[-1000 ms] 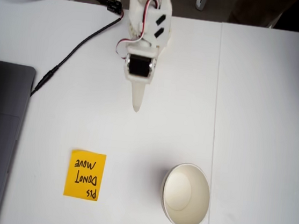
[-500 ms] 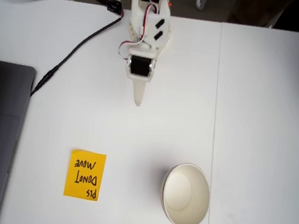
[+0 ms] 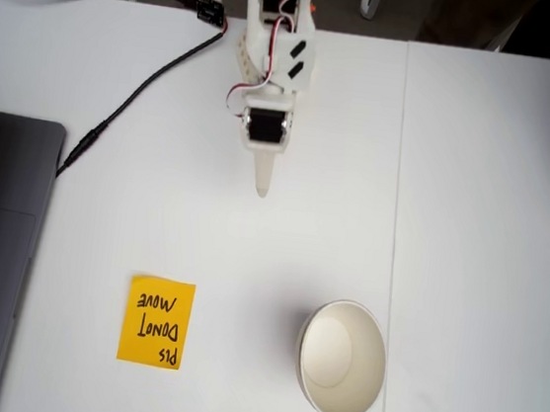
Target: Pickup cup and make a pile of cup.
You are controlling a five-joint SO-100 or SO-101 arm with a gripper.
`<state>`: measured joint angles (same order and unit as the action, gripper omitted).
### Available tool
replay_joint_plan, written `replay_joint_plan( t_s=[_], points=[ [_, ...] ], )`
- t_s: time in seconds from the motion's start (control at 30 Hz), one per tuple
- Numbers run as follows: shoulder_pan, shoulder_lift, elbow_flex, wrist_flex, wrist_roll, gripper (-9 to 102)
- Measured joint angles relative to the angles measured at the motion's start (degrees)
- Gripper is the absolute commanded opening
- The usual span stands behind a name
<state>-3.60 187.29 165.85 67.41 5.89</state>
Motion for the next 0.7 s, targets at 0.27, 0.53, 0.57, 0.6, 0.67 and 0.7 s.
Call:
replay_joint_plan(
  t_s=[0.27, 0.53, 0.57, 0.6, 0.67, 0.7],
  points=[
    [-0.09, 0.35, 1.23, 0.0, 0.0, -7],
    [-3.6, 0.35, 2.02, 0.0, 0.0, -7],
    [-3.96, 0.35, 2.2, 0.0, 0.0, -7],
    [-4.22, 0.35, 2.29, 0.0, 0.0, -7],
    [-4.31, 0.35, 2.72, 0.0, 0.0, -7],
    [-4.22, 0.35, 2.72, 0.0, 0.0, -7]
  ],
)
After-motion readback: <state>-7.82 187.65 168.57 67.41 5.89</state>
